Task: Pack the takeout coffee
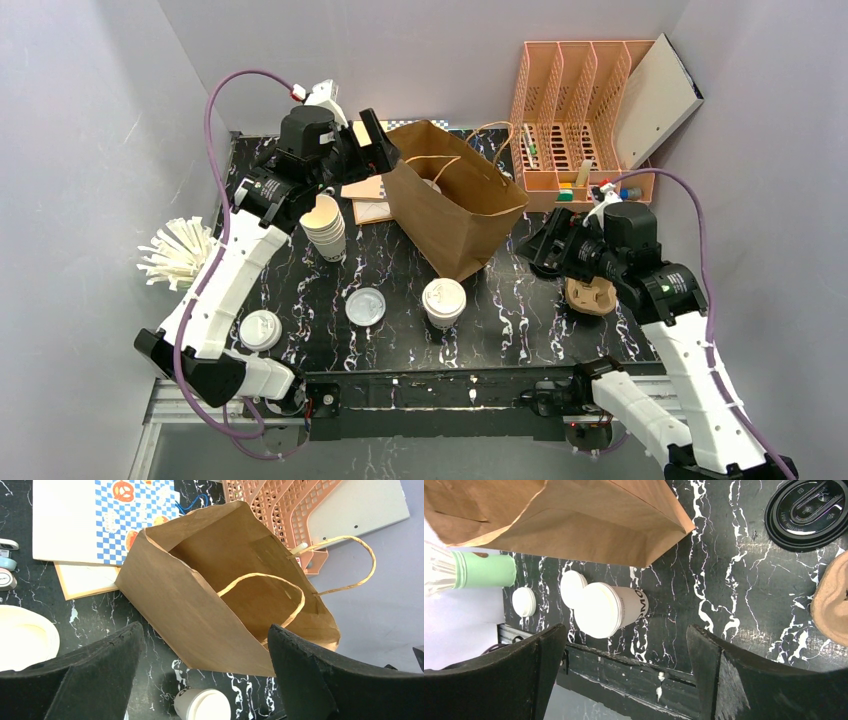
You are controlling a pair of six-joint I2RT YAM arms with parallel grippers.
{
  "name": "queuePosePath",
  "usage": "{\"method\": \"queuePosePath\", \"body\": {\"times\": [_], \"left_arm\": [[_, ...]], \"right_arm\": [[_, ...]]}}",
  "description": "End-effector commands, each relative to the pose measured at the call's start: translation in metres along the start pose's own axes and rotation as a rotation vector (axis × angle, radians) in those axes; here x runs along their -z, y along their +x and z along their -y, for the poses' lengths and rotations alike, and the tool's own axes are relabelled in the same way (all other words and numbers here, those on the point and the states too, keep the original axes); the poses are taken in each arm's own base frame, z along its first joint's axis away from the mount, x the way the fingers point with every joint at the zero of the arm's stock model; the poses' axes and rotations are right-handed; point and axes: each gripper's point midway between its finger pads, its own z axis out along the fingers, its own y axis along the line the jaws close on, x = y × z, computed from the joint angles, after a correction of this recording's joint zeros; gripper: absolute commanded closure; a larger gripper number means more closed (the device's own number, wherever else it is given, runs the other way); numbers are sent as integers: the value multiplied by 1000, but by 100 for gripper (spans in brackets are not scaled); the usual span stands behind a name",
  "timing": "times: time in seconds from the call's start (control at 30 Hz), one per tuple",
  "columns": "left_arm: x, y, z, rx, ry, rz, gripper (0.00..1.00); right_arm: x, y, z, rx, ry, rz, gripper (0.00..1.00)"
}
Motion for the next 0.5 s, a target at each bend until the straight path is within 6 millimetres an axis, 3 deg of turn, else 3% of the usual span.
{"method": "queuePosePath", "body": {"times": [0.0,0.13,0.27,0.47], "left_arm": [[11,-1,-8,-32,-22,16,8],[7,2,-9,-42,-27,6,8],[5,1,-11,-52,-34,8,8],[8,-3,-14,-86,-50,23,7]], "right_arm": [[-12,-9,-9,40,-48,35,2],[-33,4,-21,138,-45,-11,2],[-56,47,-53,318,-34,-44,2],[-71,103,-82,565,-29,-36,2]]}}
